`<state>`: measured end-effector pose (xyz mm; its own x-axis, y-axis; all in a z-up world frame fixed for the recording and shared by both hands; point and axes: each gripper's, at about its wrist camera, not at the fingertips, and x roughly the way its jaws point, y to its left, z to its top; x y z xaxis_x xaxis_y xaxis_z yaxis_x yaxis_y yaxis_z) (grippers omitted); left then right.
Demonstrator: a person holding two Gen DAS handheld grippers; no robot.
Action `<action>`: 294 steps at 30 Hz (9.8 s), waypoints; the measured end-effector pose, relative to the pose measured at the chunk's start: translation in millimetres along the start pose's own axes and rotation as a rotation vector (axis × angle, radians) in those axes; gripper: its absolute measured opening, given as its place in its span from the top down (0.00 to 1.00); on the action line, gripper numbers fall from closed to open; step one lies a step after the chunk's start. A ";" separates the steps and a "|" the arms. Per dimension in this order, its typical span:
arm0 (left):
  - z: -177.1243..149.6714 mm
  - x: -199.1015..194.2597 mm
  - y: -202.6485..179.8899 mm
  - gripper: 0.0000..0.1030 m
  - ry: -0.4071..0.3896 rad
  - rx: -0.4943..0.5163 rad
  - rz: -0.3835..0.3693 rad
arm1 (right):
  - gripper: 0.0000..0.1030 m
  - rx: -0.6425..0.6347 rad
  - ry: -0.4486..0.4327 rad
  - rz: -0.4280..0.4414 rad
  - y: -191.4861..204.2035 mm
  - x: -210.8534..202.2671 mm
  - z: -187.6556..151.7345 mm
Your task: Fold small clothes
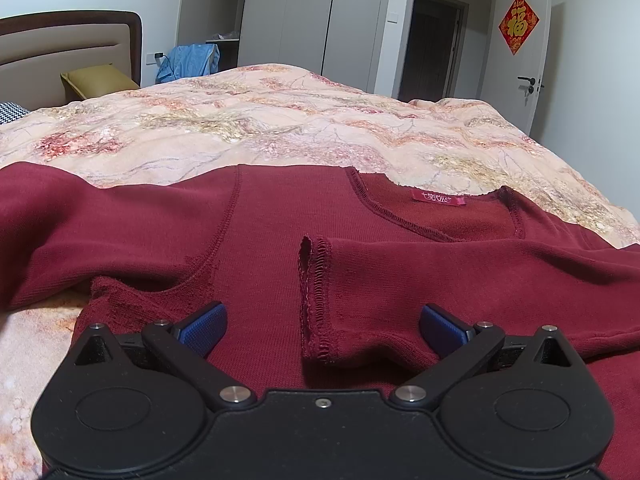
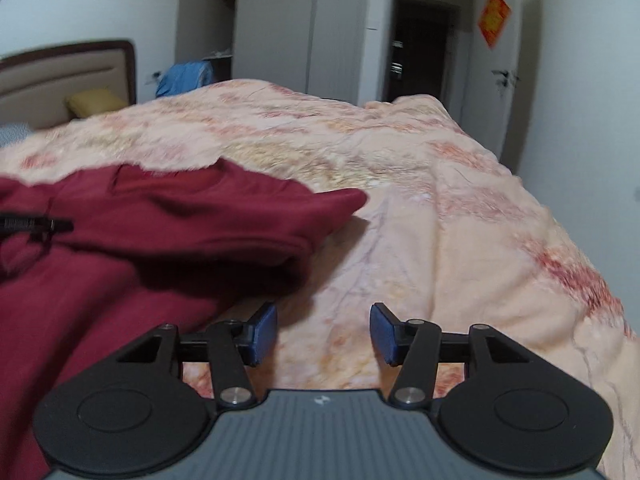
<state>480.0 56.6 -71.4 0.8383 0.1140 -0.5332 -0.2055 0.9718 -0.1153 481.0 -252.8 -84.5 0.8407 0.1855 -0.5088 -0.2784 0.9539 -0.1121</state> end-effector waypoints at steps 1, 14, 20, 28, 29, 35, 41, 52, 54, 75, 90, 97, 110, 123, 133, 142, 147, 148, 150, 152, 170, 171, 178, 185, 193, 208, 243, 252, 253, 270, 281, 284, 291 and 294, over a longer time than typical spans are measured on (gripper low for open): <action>0.0 0.1 0.0 0.00 0.000 0.000 0.000 | 0.44 -0.023 -0.011 -0.016 6.2 1.2 1.4; -0.3 0.1 0.1 0.00 -0.002 0.001 0.000 | 0.95 -0.011 -0.013 -0.072 16.9 -4.7 6.6; 0.2 -0.3 0.8 0.00 -0.004 0.001 -0.001 | 0.95 0.163 0.037 -0.032 1.2 4.6 -4.8; 1.8 -1.5 2.4 0.00 -0.002 -0.010 -0.012 | 0.91 0.183 0.040 -0.029 3.7 3.1 -8.1; 5.1 -3.2 3.9 0.00 0.007 -0.016 -0.023 | 0.86 0.195 0.041 -0.022 3.4 -0.4 -7.5; 21.7 -37.9 34.8 0.01 0.023 -0.190 -0.102 | 0.29 0.170 0.009 -0.024 9.0 -39.1 -4.7; 18.7 -95.7 77.7 0.00 0.013 -0.288 -0.073 | 0.00 0.178 -0.037 0.078 30.3 -75.3 2.3; -40.9 -172.6 196.6 0.01 0.000 -0.505 0.070 | 0.00 0.146 0.004 0.234 104.8 -92.1 -19.2; -45.6 -179.7 210.3 0.00 -0.029 -0.535 0.105 | 0.00 0.130 0.017 0.223 114.2 -88.2 -27.2; -30.7 -190.6 287.8 0.92 -0.305 -0.808 0.444 | 0.00 0.079 -0.006 0.171 125.4 -76.9 -50.6; 130.0 -177.3 330.9 0.96 -0.483 -0.274 0.424 | 0.00 0.084 0.007 0.166 125.7 -73.6 -49.2; 146.8 -171.2 260.2 0.96 -0.506 -0.163 0.308 | 0.00 0.097 -0.002 0.185 121.4 -73.2 -52.4; 145.3 -134.8 30.2 0.95 -0.457 0.100 -0.076 | 0.00 0.138 -0.031 0.224 115.7 -75.0 -56.6; 31.0 -16.0 -77.4 0.86 -0.063 0.197 -0.373 | 0.00 0.172 -0.053 0.262 111.9 -79.7 -59.7; 47.5 -41.5 -44.9 0.17 -0.018 0.116 -0.418 | 0.00 0.152 -0.056 0.244 116.3 -77.6 -61.3; 32.4 -97.3 32.9 0.03 -0.087 0.147 -0.177 | 0.00 0.150 -0.056 0.241 116.7 -78.2 -61.4; 13.5 -106.2 90.3 0.02 -0.071 0.164 0.022 | 0.00 0.157 -0.044 0.244 115.3 -79.3 -57.3; 10.1 -106.7 101.5 0.02 -0.063 0.163 0.053 | 0.00 0.160 -0.037 0.245 114.2 -79.7 -54.5; 2.9 -103.8 120.2 0.02 -0.050 0.162 0.098 | 0.00 0.176 -0.028 0.246 111.4 -80.5 -47.5; -2.1 -95.9 135.1 0.02 -0.028 0.162 0.147 | 0.00 0.192 -0.024 0.246 108.0 -79.6 -38.0; 10.0 -59.9 147.8 0.13 -0.050 0.110 0.111 | 0.41 0.184 0.047 0.380 129.7 58.7 91.8; 10.3 -60.3 148.2 0.13 -0.051 0.107 0.109 | 0.60 0.167 0.064 0.387 133.8 63.6 91.9; 11.0 -62.2 139.1 0.17 -0.088 0.160 0.081 | 0.97 0.120 -0.092 0.383 130.7 46.0 123.3; 21.7 -49.1 127.6 0.51 -0.084 0.162 0.076 | 0.97 0.123 -0.197 0.332 111.1 28.3 156.7; 29.4 -57.4 130.8 0.88 -0.128 0.134 0.071 | 0.97 0.109 -0.138 0.338 110.1 34.9 136.0; 12.9 -45.8 163.6 0.89 0.000 -0.118 0.045 | 0.96 -0.016 0.021 0.270 137.1 59.7 59.5; -107.1 -223.3 125.0 0.01 0.106 -0.022 -0.225 | 0.07 0.251 0.055 0.284 59.9 -164.1 -103.5; -115.9 -234.9 116.6 0.19 0.126 0.011 -0.223 | 0.44 0.274 0.048 0.255 66.9 -191.4 -120.3; -116.8 -236.5 116.1 0.27 0.129 0.007 -0.228 | 0.46 0.290 0.054 0.266 66.3 -193.0 -121.5; -102.6 -298.4 113.7 0.95 0.164 -0.124 -0.237 | 0.94 0.306 -0.051 0.281 45.5 -248.4 -111.4; -127.5 -290.4 114.3 0.87 0.188 -0.127 -0.169 | 0.92 0.207 0.033 0.242 61.4 -233.5 -127.2; -126.2 -290.4 109.6 0.71 0.180 -0.106 -0.171 | 0.66 0.149 0.015 0.219 66.2 -235.4 -125.4; -119.2 -301.2 100.1 0.11 0.102 -0.031 -0.115 | 0.22 -0.109 -0.058 0.259 96.3 -243.5 -117.3; -116.5 -304.9 92.6 0.01 0.064 0.015 -0.100 | 0.19 -0.251 -0.077 0.318 122.5 -242.5 -116.7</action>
<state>146.5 87.8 -17.2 0.8203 0.0037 -0.5720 -0.1149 0.9807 -0.1584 188.8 -208.5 -74.5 0.7241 0.4880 -0.4873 -0.6267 0.7606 -0.1695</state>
